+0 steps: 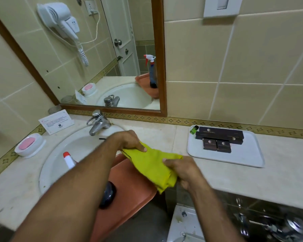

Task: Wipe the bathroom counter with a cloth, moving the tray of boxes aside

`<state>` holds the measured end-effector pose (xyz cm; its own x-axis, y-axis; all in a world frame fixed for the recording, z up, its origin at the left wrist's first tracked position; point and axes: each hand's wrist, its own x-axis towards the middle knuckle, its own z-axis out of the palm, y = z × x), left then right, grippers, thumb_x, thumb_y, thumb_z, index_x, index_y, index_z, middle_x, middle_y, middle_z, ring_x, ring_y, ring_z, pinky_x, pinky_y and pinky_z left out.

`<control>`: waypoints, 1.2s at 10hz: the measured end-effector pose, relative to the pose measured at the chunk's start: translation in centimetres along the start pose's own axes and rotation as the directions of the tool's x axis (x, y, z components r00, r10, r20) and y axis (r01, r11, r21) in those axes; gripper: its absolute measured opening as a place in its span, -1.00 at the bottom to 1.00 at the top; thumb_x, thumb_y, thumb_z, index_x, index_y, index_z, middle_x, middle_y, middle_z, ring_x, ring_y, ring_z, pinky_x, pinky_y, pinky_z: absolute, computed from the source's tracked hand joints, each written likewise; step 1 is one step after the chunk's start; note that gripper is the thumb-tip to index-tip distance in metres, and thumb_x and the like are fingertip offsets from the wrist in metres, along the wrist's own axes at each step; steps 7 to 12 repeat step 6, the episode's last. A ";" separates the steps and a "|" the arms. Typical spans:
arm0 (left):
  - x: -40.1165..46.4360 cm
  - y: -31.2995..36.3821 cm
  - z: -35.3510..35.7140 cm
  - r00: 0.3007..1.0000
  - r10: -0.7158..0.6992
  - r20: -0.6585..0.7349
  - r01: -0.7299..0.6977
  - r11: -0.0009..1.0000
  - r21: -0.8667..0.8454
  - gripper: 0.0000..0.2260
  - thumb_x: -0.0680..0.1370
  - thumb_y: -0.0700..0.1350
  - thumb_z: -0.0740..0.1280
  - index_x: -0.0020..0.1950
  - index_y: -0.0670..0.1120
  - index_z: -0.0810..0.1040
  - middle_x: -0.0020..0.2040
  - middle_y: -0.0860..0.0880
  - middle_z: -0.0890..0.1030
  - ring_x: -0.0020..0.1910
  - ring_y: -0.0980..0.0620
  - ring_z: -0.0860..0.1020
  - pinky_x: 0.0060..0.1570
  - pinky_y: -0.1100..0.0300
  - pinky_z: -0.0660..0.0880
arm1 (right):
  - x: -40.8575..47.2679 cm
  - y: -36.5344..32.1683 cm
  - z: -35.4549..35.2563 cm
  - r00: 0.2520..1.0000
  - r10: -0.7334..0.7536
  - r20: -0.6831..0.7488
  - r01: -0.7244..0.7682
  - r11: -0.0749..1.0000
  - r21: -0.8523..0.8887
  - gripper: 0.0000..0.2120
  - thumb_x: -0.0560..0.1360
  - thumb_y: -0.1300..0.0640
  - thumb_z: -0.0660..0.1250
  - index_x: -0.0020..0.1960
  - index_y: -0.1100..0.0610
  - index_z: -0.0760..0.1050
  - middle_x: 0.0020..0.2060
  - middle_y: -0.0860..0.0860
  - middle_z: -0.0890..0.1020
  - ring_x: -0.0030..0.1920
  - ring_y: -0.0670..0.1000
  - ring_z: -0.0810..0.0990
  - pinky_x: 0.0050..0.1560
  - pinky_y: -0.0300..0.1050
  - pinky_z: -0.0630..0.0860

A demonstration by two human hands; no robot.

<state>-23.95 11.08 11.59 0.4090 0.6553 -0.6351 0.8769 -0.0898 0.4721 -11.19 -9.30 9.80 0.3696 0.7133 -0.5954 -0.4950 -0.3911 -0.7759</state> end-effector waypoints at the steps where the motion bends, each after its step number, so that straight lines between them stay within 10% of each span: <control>1: 0.0 -0.2 -0.7 0.992 -0.023 -0.123 0.078 0.882 0.465 -0.25 0.27 0.16 0.57 0.31 -0.22 0.47 0.27 -0.12 0.48 0.20 -0.14 0.50 0.17 0.04 0.51 | 0.1 3.9 3.0 0.993 0.118 -0.023 -0.120 0.986 -0.120 -0.80 0.34 0.33 0.51 -0.06 0.31 0.58 -0.16 0.26 0.69 -0.28 0.17 0.68 -0.41 0.07 0.65; 3: 0.6 -3.2 2.7 0.985 -0.012 -0.171 0.126 0.727 0.675 -0.65 0.51 -0.23 0.26 0.29 -0.24 0.42 0.34 -0.24 0.48 0.28 -0.19 0.49 0.13 0.03 0.48 | 0.4 7.4 6.6 0.968 -0.175 -0.181 -0.015 0.678 -0.735 -0.69 0.38 0.13 0.39 0.10 0.16 0.47 0.06 0.12 0.64 0.08 0.19 0.63 -0.08 -0.13 0.51; 5: 1.2 -3.5 5.9 0.913 0.139 -0.383 0.240 0.577 0.781 -0.70 0.52 -0.25 0.23 0.23 -0.13 0.55 0.23 -0.15 0.58 0.20 -0.18 0.57 0.10 -0.06 0.56 | 0.9 8.1 6.0 0.901 -0.418 0.117 0.153 0.053 -0.987 -0.70 0.50 0.01 0.35 0.15 0.11 0.38 0.09 0.07 0.60 0.07 0.14 0.63 -0.07 -0.02 0.55; 12: 0.3 -2.3 5.8 0.871 0.212 -0.443 0.279 0.529 0.801 -0.70 0.49 -0.24 0.30 0.22 -0.14 0.53 0.21 -0.16 0.55 0.19 -0.19 0.54 0.11 -0.06 0.54 | 0.4 7.5 4.0 0.898 -0.402 0.178 0.202 0.018 -0.979 -0.52 0.48 -0.20 0.33 0.21 0.13 0.40 0.12 0.09 0.55 0.10 0.17 0.60 -0.04 0.02 0.52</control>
